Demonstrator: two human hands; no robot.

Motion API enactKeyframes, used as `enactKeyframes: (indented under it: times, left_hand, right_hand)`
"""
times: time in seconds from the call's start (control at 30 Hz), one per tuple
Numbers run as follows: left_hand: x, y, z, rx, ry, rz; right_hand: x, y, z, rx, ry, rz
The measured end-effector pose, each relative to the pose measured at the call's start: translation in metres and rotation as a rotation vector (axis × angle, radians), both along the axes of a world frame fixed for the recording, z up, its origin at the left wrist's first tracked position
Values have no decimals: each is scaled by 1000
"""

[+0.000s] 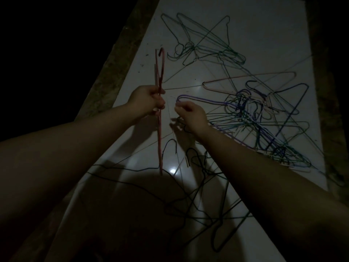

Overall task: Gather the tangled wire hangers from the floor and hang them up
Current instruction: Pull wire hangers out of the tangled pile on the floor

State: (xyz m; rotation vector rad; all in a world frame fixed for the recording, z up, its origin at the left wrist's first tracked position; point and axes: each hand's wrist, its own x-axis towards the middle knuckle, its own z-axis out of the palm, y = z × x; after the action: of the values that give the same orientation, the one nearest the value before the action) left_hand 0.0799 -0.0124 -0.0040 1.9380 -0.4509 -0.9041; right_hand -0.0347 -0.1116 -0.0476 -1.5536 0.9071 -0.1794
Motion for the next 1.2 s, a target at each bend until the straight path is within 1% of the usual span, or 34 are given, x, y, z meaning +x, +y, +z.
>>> enactKeyframes:
  times: [0.07, 0.1, 0.17, 0.2, 0.3, 0.4, 0.6, 0.93, 1.1, 1.2]
  left_hand:
    - [2, 6, -2, 12, 17, -10]
    - [3, 10, -3, 17, 25, -19]
    - [4, 14, -5, 32, 40, -37]
    - [5, 16, -6, 40, 43, -46]
    - [8, 20, -8, 43, 56, -50]
    - [11, 25, -12, 43, 59, -40]
    - [19, 32, -16, 29, 64, -41]
    - [22, 34, -22, -17, 96, -14]
    - [26, 36, -24, -22, 95, -19]
    - [28, 39, -24, -31, 104, -12]
  right_hand:
    - [-10, -1, -21, -73, 106, 116]
    - [-13, -1, -31, -194, 178, 202]
    - [-16, -1, -43, -516, 359, 407]
    - [-16, 0, -45, -627, 435, 483]
    - [-16, 6, -44, -749, 591, 640]
    - [-16, 10, -43, -837, 626, 694]
    - [-17, 15, -53, -896, 639, 706]
    - [-11, 16, -67, -853, 642, 680]
    - [-6, 11, -66, -761, 642, 659]
    - [1, 6, -61, -673, 610, 573]
